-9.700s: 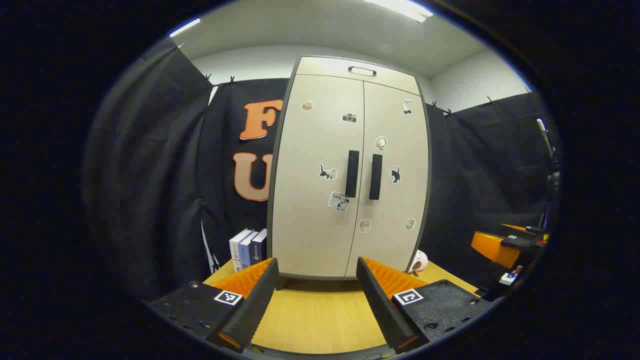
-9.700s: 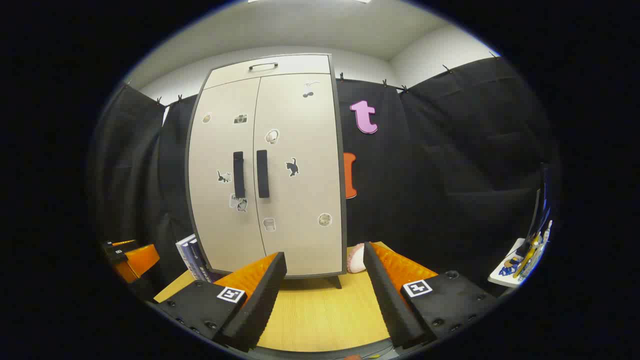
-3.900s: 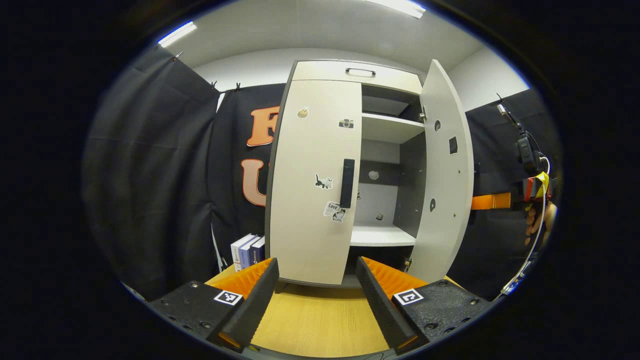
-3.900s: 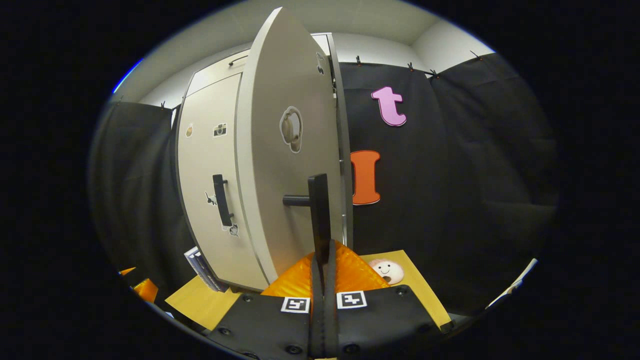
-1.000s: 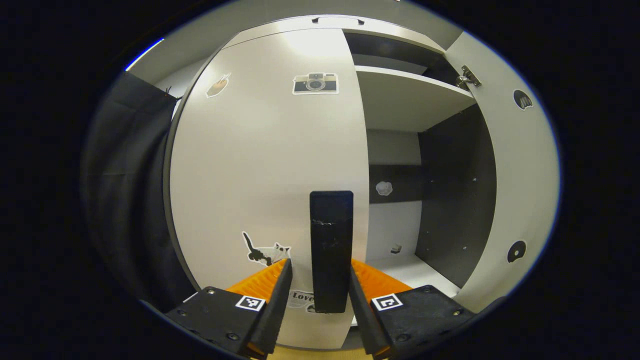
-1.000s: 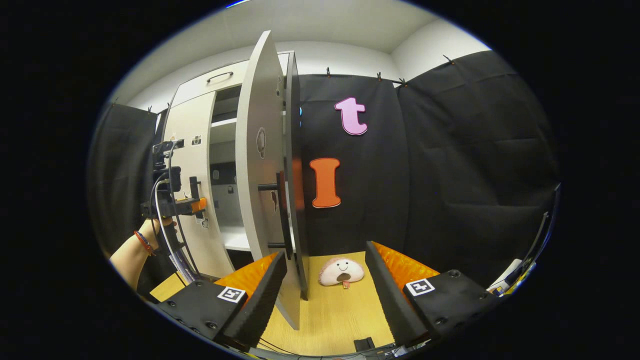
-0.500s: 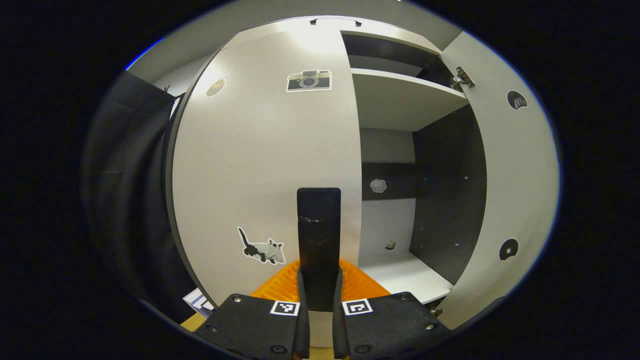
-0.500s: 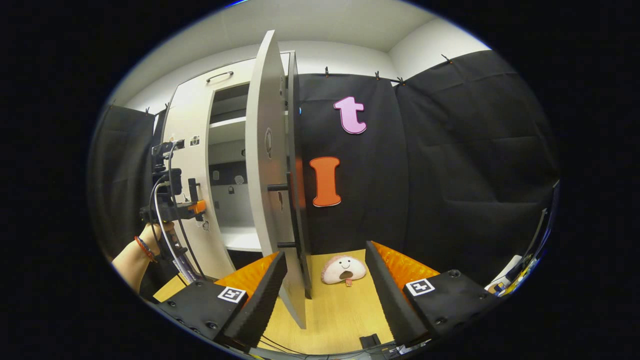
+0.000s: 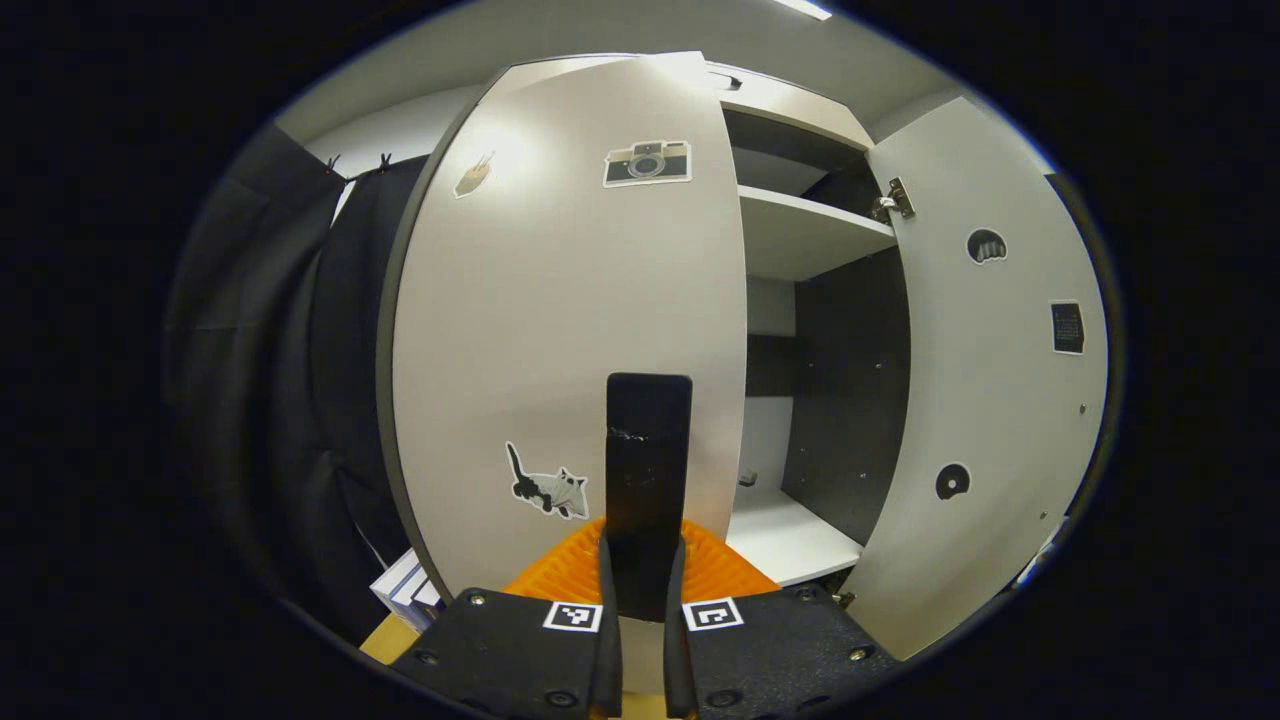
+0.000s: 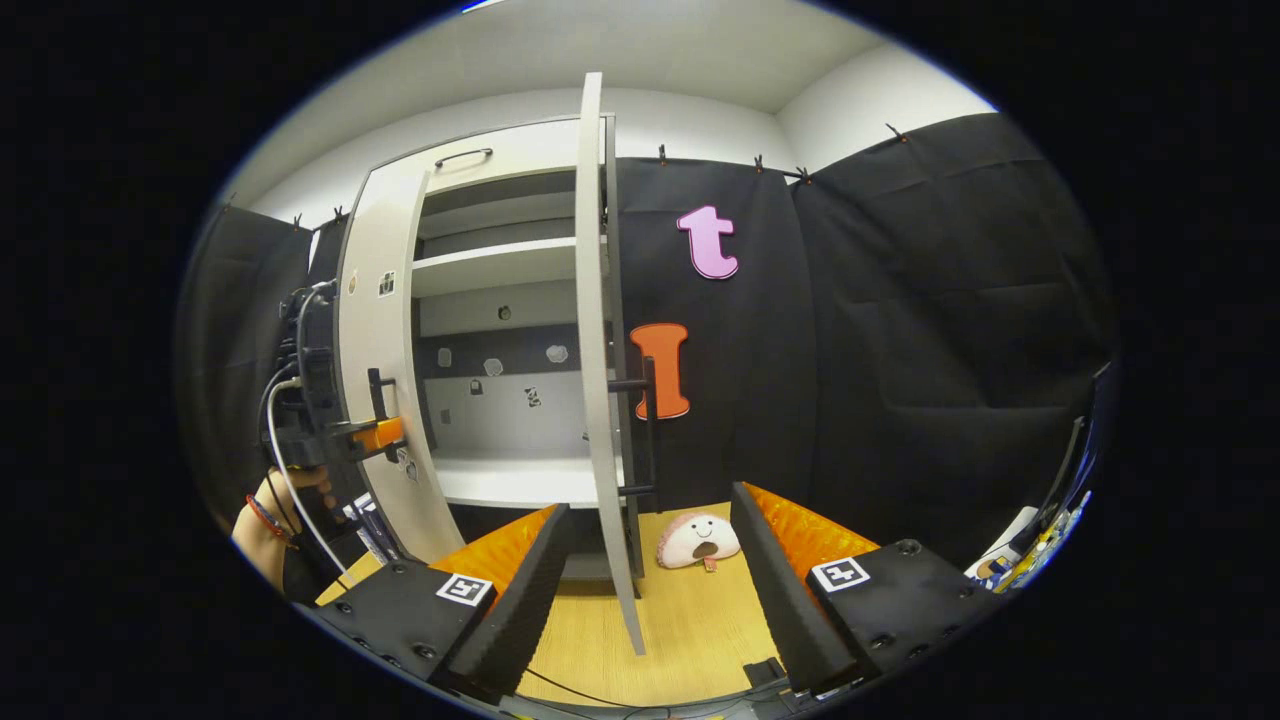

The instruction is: Open the right door of the double-door shoe cabinet with the right hand, and open the left door with the left hand.

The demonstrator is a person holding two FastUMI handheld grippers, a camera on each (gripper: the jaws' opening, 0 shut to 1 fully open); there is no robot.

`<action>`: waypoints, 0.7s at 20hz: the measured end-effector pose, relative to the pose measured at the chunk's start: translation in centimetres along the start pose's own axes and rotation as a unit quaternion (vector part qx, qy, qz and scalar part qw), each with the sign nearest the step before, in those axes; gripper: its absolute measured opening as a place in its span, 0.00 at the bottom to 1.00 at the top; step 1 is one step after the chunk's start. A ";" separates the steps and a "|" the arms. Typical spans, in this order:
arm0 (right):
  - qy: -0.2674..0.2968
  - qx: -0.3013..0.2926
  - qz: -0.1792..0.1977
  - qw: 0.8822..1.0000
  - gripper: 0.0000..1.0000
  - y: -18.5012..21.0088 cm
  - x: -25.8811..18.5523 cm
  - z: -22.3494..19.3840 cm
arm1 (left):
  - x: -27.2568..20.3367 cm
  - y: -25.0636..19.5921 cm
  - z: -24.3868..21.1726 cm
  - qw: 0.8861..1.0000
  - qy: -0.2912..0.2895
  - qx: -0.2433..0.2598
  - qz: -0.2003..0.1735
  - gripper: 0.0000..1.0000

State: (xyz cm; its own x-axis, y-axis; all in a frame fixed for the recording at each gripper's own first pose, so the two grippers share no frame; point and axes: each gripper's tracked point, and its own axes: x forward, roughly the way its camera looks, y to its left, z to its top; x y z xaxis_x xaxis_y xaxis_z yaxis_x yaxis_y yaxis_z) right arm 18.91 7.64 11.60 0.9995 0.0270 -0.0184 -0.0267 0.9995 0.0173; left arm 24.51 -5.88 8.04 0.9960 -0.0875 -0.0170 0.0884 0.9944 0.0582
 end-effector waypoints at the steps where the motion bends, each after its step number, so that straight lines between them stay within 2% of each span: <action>1: -0.002 0.003 -0.004 1.000 0.92 0.8 -0.4 -0.2 | -0.4 0.4 0.0 1.000 0.000 0.001 -0.010 0.16; 2: -0.004 0.008 -0.006 1.000 1.00 1.4 -0.8 -0.4 | -0.8 0.8 0.1 1.000 -0.002 -0.002 -0.020 0.16; 6: -0.003 0.014 -0.018 1.000 1.00 3.6 -2.0 -1.5 | -2.1 2.2 0.3 0.999 -0.011 -0.006 -0.043 0.13; 7: -0.001 0.012 -0.021 1.000 0.92 3.9 -2.1 -2.0 | -2.4 2.2 0.2 0.999 -0.012 -0.004 -0.046 0.13; 8: 0.001 0.011 -0.023 1.000 1.00 4.3 -2.3 -2.4 | -2.8 2.4 0.2 0.999 -0.011 -0.003 -0.049 0.13; 9: 0.004 0.012 -0.024 1.000 0.92 4.8 -2.4 -2.8 | -3.3 2.7 0.2 0.999 -0.011 -0.005 -0.051 0.13; 10: 0.006 0.013 -0.025 1.000 0.92 5.2 -2.6 -2.9 | -3.8 3.1 0.1 0.998 -0.010 -0.006 -0.053 0.13; 11: 0.006 0.015 -0.026 1.000 1.00 5.5 -2.6 -3.0 | -4.2 3.5 0.1 0.998 -0.011 -0.008 -0.055 0.12; 13: 0.007 0.016 -0.027 0.999 1.00 6.0 -2.8 -3.1 | -5.2 4.3 0.1 0.998 -0.016 -0.009 -0.054 0.12; 14: 0.008 0.014 -0.028 0.999 0.92 6.2 -2.9 -3.2 | -5.5 4.5 0.1 0.998 -0.018 -0.007 -0.052 0.11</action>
State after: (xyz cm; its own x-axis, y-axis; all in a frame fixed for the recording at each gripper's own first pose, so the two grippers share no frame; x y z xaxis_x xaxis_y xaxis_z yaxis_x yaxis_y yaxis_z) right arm 15.81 13.77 8.53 0.9990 -0.0279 -0.0359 0.0295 0.9986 0.0442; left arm 19.40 -0.89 8.45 0.9814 -0.1916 0.0129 0.1909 0.9806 0.0437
